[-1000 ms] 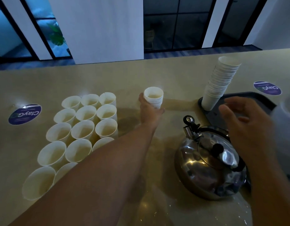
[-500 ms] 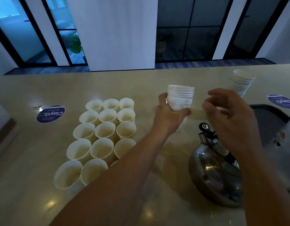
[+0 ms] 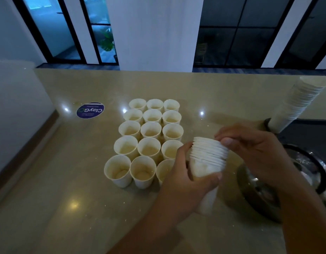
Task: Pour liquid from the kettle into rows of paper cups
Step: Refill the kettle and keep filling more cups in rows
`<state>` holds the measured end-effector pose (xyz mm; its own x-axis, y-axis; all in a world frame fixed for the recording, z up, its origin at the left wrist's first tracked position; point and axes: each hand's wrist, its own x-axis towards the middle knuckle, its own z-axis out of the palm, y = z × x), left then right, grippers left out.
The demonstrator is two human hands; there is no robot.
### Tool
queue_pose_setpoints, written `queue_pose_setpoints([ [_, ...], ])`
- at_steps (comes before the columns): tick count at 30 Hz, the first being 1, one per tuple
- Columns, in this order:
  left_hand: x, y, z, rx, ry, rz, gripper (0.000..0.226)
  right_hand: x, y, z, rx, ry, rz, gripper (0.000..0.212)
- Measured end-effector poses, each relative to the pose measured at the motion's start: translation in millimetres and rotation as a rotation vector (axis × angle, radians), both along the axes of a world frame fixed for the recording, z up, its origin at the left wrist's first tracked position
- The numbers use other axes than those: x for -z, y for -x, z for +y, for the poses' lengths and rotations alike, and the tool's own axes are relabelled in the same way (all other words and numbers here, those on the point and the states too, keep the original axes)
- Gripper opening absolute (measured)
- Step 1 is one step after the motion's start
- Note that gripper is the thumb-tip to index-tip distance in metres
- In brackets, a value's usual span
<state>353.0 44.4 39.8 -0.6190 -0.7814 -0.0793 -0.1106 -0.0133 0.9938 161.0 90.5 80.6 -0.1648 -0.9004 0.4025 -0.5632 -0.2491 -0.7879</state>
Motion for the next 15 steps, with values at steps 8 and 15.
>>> queue_pose_setpoints([
  [8,-3.4,-11.0,-1.1,-0.124,0.021,0.023,0.079,-4.4,-15.1,-2.8,0.031,-0.074,0.063,0.020],
  [15,-12.0,-17.2,-10.5,-0.136,0.109,-0.016,0.081,-13.8,-11.5,-12.1,0.015,-0.098,0.143,0.038],
])
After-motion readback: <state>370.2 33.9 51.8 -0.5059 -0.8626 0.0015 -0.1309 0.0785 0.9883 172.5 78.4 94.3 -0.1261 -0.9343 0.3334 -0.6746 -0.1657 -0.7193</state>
